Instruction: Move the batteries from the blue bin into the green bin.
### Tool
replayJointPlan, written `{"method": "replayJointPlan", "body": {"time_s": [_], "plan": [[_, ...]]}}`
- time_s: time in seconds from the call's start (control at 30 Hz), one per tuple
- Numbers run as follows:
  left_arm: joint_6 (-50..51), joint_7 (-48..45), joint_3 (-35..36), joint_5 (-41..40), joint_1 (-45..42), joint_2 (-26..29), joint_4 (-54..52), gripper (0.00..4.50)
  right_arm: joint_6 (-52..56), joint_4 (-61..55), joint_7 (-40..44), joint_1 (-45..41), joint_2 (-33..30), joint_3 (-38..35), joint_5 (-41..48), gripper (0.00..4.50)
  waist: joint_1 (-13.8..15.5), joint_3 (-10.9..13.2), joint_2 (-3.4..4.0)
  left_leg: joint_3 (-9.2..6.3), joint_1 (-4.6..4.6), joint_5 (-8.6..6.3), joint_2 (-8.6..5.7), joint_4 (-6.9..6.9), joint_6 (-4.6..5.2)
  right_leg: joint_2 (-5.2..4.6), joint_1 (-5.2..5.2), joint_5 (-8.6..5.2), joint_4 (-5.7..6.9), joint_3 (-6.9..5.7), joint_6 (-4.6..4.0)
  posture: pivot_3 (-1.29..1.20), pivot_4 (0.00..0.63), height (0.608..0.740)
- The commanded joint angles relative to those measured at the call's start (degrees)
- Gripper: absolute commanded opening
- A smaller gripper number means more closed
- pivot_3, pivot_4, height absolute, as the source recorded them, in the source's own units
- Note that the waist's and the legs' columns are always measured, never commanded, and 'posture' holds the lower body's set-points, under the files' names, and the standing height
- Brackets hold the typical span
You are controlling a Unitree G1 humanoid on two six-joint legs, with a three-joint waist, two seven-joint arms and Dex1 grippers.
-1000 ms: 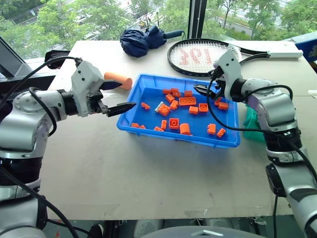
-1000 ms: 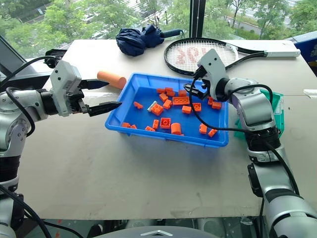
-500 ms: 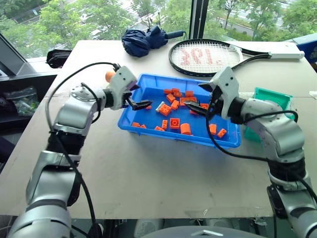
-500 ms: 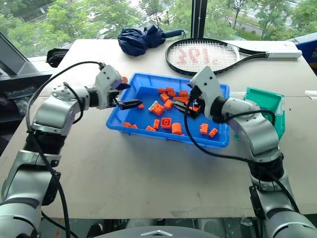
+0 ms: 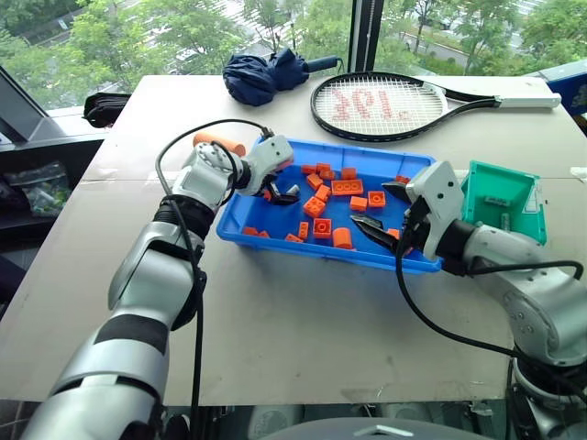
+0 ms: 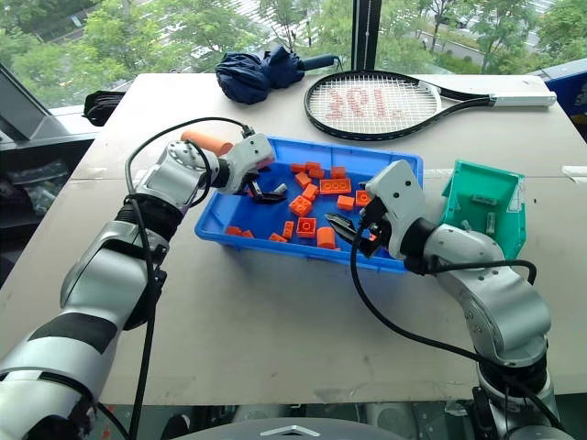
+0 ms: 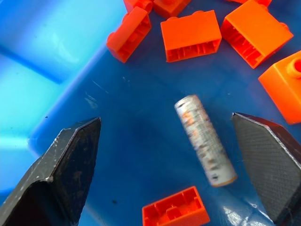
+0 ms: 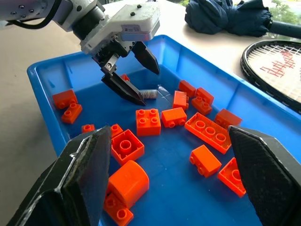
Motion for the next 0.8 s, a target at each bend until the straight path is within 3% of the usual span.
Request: {"method": "replayJointPlan", "body": {"time_s": [0.03, 0.1, 0.2, 0.43, 0.47, 0.8], "plan": [[-2.6, -1.2, 0.1, 2.1, -1.5, -1.2, 4.4, 4.5, -0.1, -3.5, -1.5, 0.2, -0.8, -1.9, 1.0, 3.94, 0.0, 0.0, 0.0, 0.0, 0.0, 0.0, 0.0, 0.01, 0.01, 0.0, 0.01, 0.0, 0.01, 0.0, 0.0, 0.0, 0.15, 0.74], [-3.2, -1.9, 0.2, 2.6, -2.0, -1.8, 5.8, 4.5, -0.1, -3.6, -1.9, 0.2, -1.2, -2.0, 1.2, 3.94, 0.0, 0.0, -0.01, -0.01, 0.03, 0.0, 0.0, 0.01, 0.01, 0.0, 0.04, 0.0, 0.01, -0.01, 0.0, 0.0, 0.15, 0.74], [-3.4, -3.2, 0.7, 3.0, -2.4, -2.8, 7.1, 3.79, -0.2, -3.5, -2.6, -0.1, -1.4, -2.1, 1.5, 4.02, 0.0, 0.0, -0.02, -0.05, 0.05, -0.01, -0.01, 0.02, 0.02, -0.01, 0.09, 0.0, 0.0, -0.04, 0.0, 0.0, 0.15, 0.74], [-2.7, -6.2, 1.5, 3.1, -1.5, -3.5, 7.0, 0.35, -0.6, -2.9, -2.9, -0.4, -2.6, -2.3, 2.2, 4.02, 0.0, 0.0, -0.02, -0.07, 0.06, -0.01, -0.01, 0.04, 0.02, -0.01, 0.11, 0.0, 0.0, -0.05, 0.01, 0.0, 0.15, 0.74], [-2.6, -6.4, 1.6, 3.2, -1.4, -3.4, 6.9, 0.04, -0.7, -2.7, -2.9, -0.5, -2.8, -2.3, 2.3, 4.02, 0.0, 0.0, -0.02, -0.07, 0.06, -0.01, -0.01, 0.04, 0.02, -0.01, 0.11, 0.0, 0.01, -0.05, 0.0, 0.0, 0.15, 0.74], [1.4, -8.8, 9.0, -2.8, -1.7, -2.8, 3.9, 0.02, -1.0, -2.4, -2.5, -0.1, -4.5, -3.0, 3.6, 4.02, -0.1, 0.0, -0.02, -0.08, 0.05, -0.01, -0.01, 0.04, 0.02, 0.0, 0.1, 0.0, 0.0, -0.06, 0.0, 0.0, 0.15, 0.74]]}}
